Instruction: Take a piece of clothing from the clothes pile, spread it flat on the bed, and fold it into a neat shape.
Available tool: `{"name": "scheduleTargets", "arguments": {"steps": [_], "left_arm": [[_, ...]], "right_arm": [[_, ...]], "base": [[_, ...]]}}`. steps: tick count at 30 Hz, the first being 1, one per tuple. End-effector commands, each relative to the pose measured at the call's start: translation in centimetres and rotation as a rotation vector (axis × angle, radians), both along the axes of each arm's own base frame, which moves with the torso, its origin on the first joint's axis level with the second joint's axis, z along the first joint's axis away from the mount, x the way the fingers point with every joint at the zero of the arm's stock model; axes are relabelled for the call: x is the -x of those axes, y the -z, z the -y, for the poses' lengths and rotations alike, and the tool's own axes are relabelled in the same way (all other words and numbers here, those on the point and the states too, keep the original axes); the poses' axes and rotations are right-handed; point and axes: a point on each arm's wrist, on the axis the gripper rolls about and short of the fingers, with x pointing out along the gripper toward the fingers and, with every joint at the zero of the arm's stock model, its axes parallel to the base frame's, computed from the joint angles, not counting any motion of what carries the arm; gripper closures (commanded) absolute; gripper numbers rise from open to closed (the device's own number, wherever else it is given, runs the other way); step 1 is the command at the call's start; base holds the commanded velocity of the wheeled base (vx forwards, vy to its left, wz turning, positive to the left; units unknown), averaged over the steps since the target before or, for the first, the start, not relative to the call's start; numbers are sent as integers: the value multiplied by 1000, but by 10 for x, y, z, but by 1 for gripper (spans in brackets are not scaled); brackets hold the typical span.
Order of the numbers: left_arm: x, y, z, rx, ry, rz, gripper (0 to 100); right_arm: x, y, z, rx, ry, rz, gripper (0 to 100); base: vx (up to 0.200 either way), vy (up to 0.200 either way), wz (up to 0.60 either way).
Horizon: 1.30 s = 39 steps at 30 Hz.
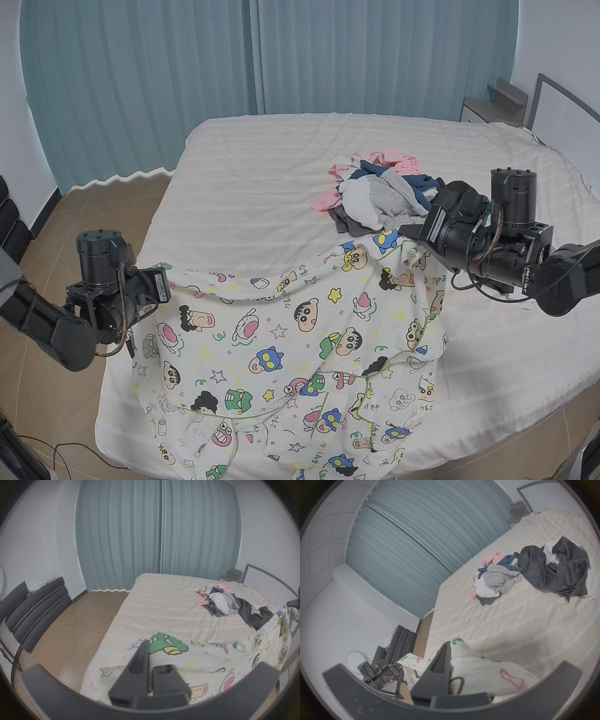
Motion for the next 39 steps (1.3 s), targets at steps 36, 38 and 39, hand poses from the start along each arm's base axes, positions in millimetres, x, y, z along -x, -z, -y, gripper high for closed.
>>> {"name": "scheduleTargets", "arguments": {"steps": [36, 38, 39], "left_arm": [[-82, 107, -4, -2, -83, -79, 100], [-83, 113, -5, -4, -86, -88, 100], [-84, 116, -6, -6, -88, -93, 100]], "right_arm": [[-79, 99, -32, 54, 18, -105, 100], [-80, 103, -33, 55, 18, -107, 100], [-82, 106, -33, 56, 20, -110, 100]], "base": [[50, 0, 0], [0, 0, 0], [0, 0, 0]]}}
